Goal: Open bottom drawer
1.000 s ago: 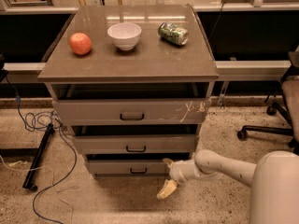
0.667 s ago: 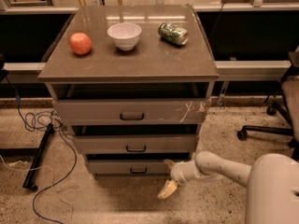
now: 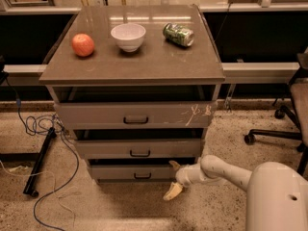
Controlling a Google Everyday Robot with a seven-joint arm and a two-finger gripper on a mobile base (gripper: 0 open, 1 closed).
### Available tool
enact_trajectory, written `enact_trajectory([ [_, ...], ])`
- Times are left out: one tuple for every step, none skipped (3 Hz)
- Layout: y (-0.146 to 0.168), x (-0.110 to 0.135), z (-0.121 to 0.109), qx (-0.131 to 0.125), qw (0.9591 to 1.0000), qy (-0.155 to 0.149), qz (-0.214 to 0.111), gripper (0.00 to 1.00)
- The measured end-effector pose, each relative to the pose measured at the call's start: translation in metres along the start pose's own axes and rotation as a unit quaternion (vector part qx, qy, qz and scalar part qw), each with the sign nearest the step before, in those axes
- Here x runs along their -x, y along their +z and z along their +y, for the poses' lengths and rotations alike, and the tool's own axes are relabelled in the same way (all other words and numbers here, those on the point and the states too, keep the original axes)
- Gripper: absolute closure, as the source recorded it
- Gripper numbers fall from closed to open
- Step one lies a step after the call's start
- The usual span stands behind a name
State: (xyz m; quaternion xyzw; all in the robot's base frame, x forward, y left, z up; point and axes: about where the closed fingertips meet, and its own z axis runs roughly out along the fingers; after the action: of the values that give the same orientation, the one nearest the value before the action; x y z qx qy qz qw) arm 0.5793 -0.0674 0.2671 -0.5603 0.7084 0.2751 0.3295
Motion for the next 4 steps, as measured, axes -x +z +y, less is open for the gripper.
enact_trajectory([
  [0.009,-0.011,-0.018,-0.012,0.9999,-0.009,-0.003,0.00],
  [0.022,-0.023,-0.030,-0.019,0.9998,-0.007,-0.004,0.00],
  [0.036,-0.030,-0.040,-0.021,0.9997,-0.010,-0.006,0.00],
  [0.050,-0.037,-0.048,-0.020,0.9997,-0.010,-0.005,0.00],
])
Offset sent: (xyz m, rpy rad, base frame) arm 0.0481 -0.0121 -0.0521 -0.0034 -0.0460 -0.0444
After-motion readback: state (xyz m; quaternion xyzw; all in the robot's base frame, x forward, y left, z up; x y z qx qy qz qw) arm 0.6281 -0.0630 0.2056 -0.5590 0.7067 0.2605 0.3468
